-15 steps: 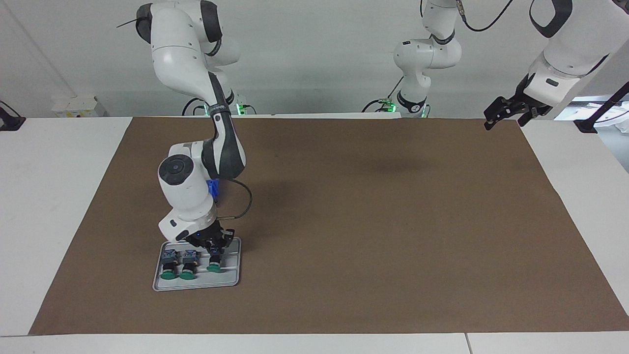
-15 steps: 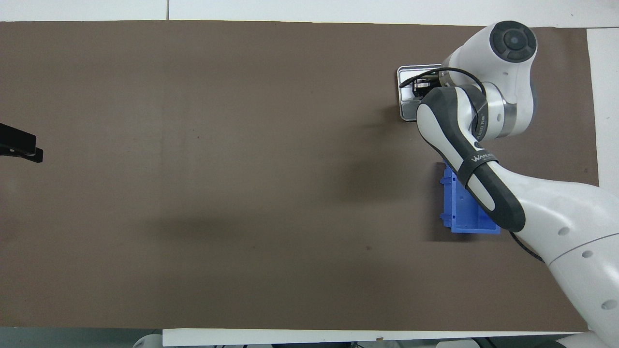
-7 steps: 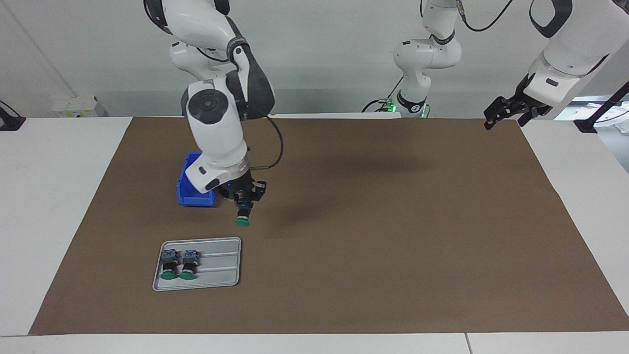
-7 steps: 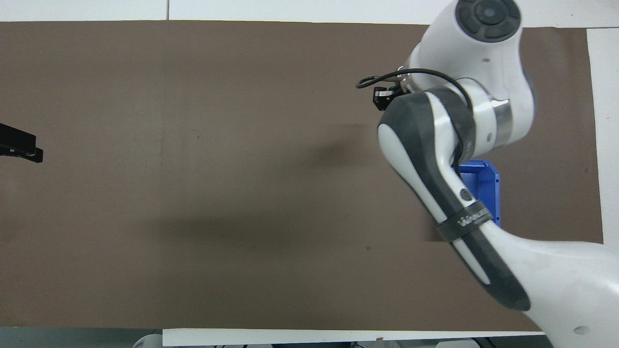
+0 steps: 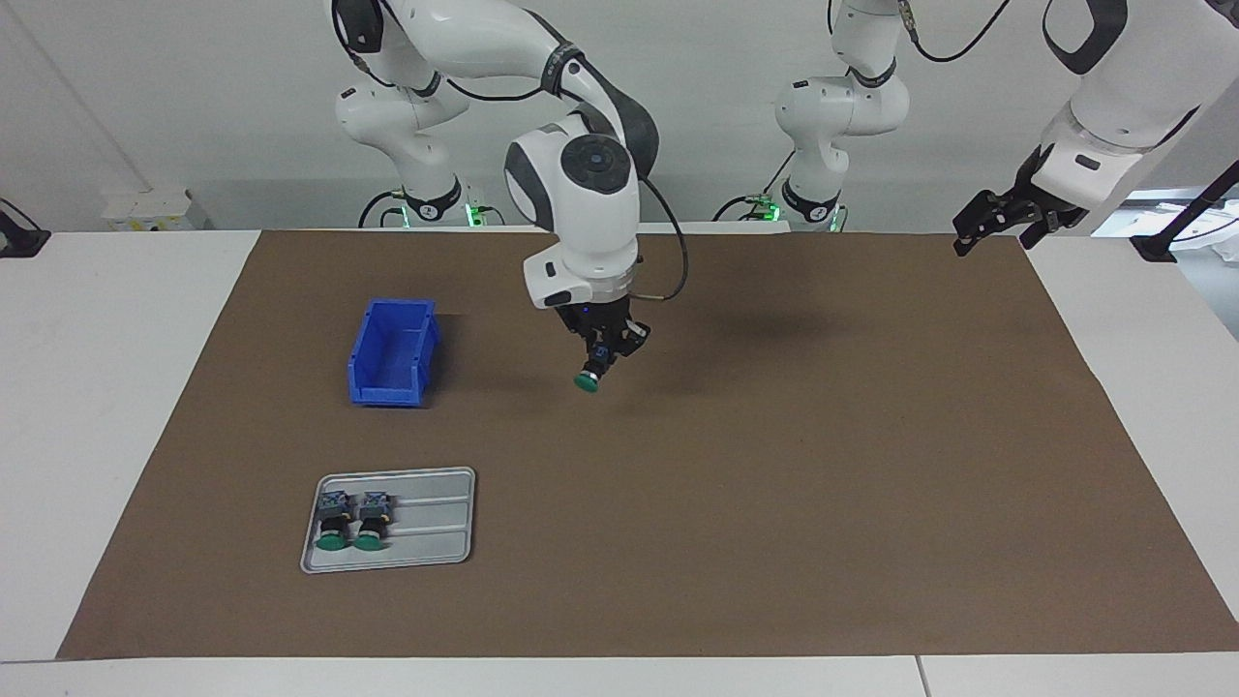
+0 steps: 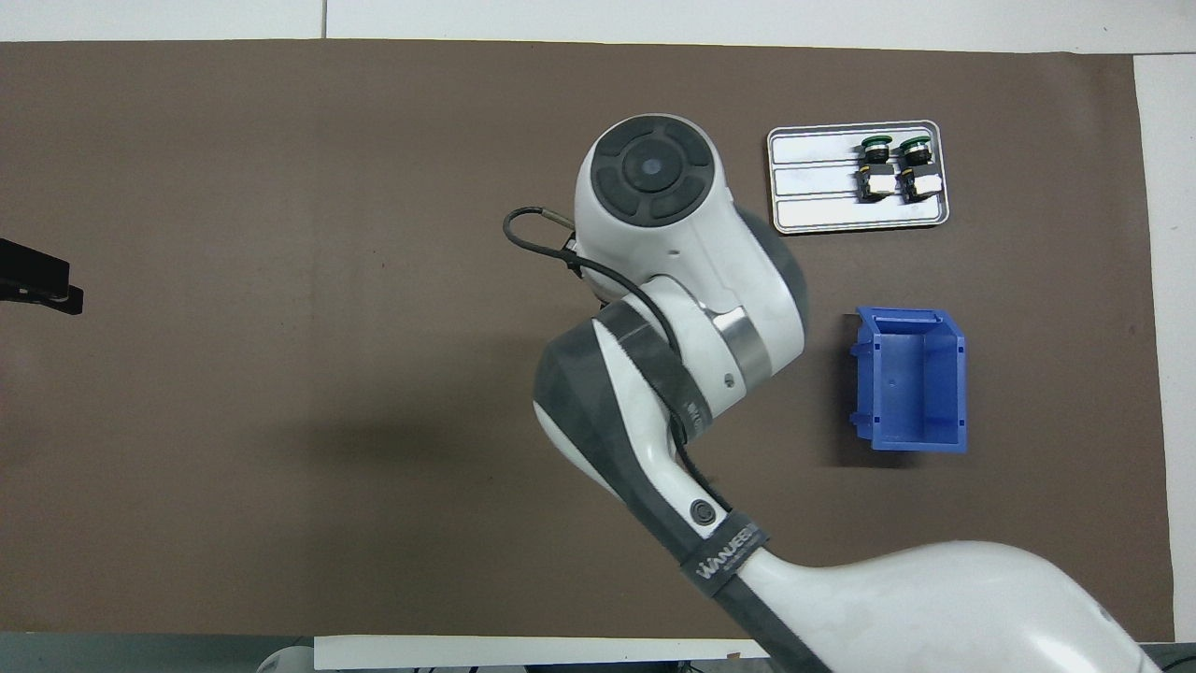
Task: Place and press button with both arms
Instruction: 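Carry the black button with the right gripper and set it mid-table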
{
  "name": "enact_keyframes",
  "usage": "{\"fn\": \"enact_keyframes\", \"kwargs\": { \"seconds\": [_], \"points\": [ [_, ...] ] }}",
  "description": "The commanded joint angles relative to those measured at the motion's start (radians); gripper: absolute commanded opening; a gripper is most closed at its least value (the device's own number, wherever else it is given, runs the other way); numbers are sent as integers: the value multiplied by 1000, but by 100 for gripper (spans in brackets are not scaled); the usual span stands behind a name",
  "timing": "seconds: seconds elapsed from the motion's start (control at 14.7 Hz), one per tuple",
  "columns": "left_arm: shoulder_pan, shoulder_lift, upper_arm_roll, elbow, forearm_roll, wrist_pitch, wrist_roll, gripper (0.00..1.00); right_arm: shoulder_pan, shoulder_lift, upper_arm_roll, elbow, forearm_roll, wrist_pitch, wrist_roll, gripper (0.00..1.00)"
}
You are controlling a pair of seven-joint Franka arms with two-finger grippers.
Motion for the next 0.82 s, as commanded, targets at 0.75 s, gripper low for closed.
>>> {"fn": "enact_keyframes", "kwargs": {
  "seconds": [0.75],
  "points": [
    [-3, -17, 7, -21, 8, 13, -3, 100, 105, 228, 6, 32, -6, 251, 991, 16]
  ]
}}
